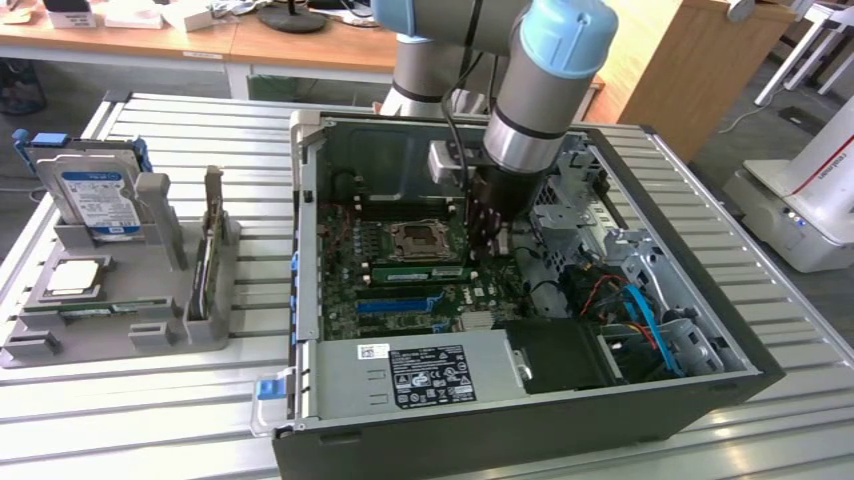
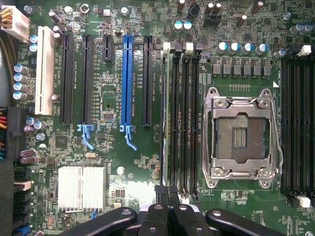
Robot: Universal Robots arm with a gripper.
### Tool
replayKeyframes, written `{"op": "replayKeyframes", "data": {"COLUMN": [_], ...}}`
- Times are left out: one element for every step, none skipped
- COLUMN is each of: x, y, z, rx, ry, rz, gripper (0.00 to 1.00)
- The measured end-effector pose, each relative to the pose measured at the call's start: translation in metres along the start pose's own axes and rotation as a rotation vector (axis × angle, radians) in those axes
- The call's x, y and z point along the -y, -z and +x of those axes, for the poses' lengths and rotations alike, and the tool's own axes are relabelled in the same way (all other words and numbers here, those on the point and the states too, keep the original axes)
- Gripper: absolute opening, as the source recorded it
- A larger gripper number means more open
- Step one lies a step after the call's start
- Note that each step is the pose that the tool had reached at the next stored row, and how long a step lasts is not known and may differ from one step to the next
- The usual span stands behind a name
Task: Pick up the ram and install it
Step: 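Press down the ram until it locks into place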
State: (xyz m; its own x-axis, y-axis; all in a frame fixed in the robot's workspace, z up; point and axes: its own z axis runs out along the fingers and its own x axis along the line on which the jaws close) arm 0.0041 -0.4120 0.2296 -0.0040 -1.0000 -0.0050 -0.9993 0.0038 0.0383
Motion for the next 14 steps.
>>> {"op": "replayKeyframes", "data": {"x": [0.0,0.0,0.0,0.0,0.0,0.0,0.0,0.0,0.0,0.0,0.0,0.0,0.0001,0.0001], "y": [-0.0005,-0.0006,-0.0006,-0.0006,-0.0006,-0.0007,-0.0009,-0.0012,-0.0014,-0.0016,-0.0016,-0.0018,-0.0022,-0.0024], "z": [0.0,0.0001,0.0001,0.0001,0.0001,0.0,0.0,0.0,0.0,0.0001,0.0001,0.0001,0.0,0.0], "rx": [0.0,-0.0002,-0.0002,-0.0002,-0.0002,-0.0002,-0.0001,0.0001,0.0001,-0.0001,-0.0003,-0.0002,0.0001,-0.0002], "ry": [0.0,0.0,0.0,0.0,0.0,0.0,0.0,0.0,0.0,0.0,0.0,0.0,0.0,0.0], "rz": [0.0,-0.0001,-0.0001,-0.0001,-0.0001,-0.0001,-0.0001,0.0,0.0,-0.0001,-0.0001,-0.0001,0.0,0.0], "gripper": [0.11,0.11,0.11,0.11,0.11,0.11,0.11,0.11,0.11,0.11,0.11,0.11,0.11,0.11]}}
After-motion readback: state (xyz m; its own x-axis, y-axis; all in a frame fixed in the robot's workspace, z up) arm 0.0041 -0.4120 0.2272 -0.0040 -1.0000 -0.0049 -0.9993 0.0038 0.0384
